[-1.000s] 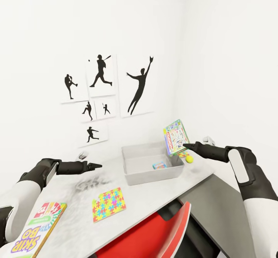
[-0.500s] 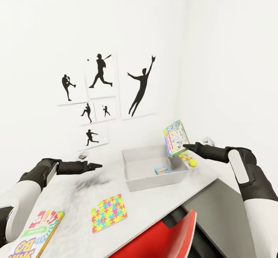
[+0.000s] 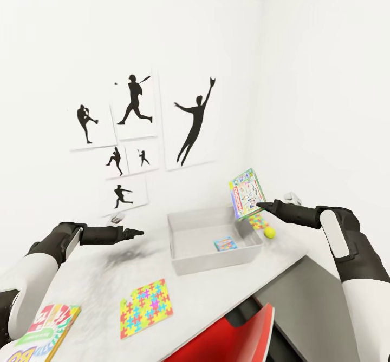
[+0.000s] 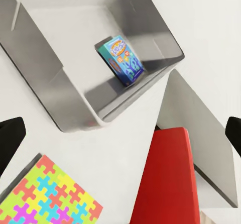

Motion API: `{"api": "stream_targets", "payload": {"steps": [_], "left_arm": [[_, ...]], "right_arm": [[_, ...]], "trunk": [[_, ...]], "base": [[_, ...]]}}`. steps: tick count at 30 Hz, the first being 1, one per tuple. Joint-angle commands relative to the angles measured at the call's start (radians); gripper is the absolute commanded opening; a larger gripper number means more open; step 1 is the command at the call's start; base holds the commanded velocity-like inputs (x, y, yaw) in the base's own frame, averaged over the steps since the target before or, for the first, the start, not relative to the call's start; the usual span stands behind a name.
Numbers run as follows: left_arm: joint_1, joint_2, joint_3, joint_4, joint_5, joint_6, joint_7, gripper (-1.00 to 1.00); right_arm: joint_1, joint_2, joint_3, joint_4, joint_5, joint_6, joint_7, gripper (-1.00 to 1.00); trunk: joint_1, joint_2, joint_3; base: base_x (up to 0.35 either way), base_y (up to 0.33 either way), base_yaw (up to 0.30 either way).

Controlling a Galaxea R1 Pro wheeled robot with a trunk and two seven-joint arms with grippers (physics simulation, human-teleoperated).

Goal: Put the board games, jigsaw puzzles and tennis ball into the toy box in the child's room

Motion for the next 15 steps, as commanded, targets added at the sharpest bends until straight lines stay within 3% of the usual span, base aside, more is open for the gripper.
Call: {"api": "stream_targets", "payload": {"steps": [1, 15], "left_arm": [[0.000, -0.001, 0.008, 0.000, -0.010, 0.009, -0.006, 1.00], [0.000, 0.006, 0.010, 0.000, -0.009, 0.007, -0.010, 1.00]], "right_arm": [[0.000, 0.000, -0.002, 0.000, 0.009, 0.003, 0.010, -1.00], [0.000, 0.008, 0.002, -0.001, 0.018, 0.003, 0.007, -1.00]], "trunk": [[0.001, -0.001, 0.000], [0.001, -0.001, 0.000]], "base": [[0.140, -0.127, 0.000], [0.025, -0.023, 0.000]]}}
